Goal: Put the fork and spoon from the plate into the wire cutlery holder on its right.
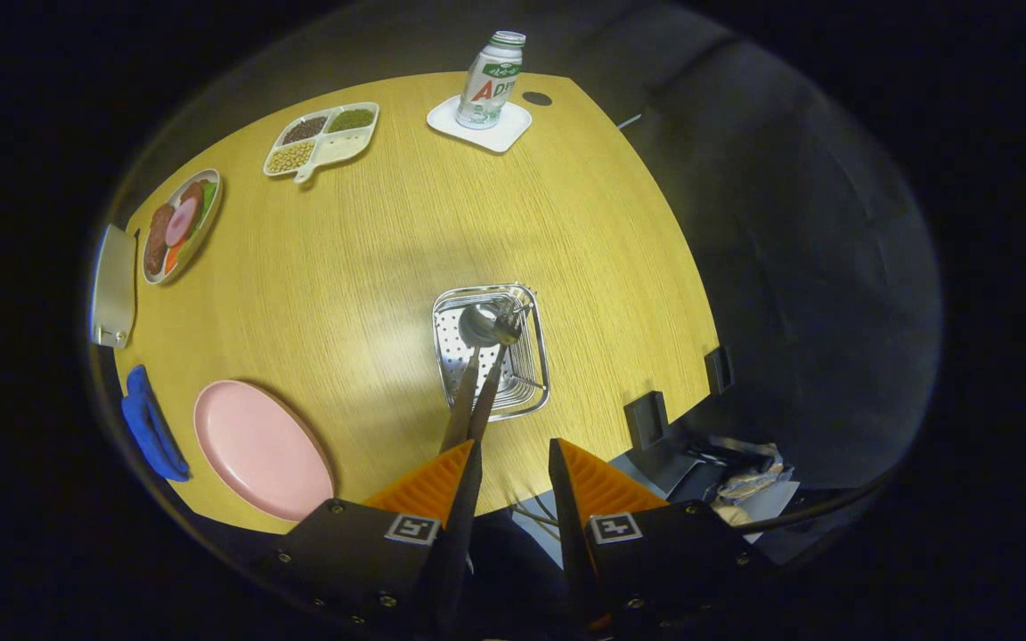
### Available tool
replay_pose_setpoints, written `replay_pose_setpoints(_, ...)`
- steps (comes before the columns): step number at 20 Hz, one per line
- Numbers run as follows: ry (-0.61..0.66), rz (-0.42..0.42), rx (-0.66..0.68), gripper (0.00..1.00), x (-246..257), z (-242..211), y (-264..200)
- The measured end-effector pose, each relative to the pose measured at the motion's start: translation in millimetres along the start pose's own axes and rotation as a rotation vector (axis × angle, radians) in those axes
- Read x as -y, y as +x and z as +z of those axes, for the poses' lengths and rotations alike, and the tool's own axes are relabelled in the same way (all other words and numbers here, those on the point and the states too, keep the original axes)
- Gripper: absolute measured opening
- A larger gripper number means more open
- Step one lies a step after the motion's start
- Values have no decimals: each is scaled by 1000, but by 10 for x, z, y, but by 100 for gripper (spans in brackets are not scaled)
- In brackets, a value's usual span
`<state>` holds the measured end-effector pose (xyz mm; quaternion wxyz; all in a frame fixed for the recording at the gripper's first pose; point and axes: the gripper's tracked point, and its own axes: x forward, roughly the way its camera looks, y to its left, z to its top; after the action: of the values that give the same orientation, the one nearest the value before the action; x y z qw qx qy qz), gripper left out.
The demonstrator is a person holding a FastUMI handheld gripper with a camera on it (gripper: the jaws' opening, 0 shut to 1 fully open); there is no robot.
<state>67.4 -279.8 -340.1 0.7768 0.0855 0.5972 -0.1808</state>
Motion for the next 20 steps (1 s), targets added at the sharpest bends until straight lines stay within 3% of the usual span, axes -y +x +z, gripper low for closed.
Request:
replay_pose_setpoints(11,-3,24,92,47,-152,113,-104)
replay_pose_setpoints(16,27,13,312,47,-148,413,-340)
replay_pose_setpoints(20,31,-4,579,47,-120,786,-872)
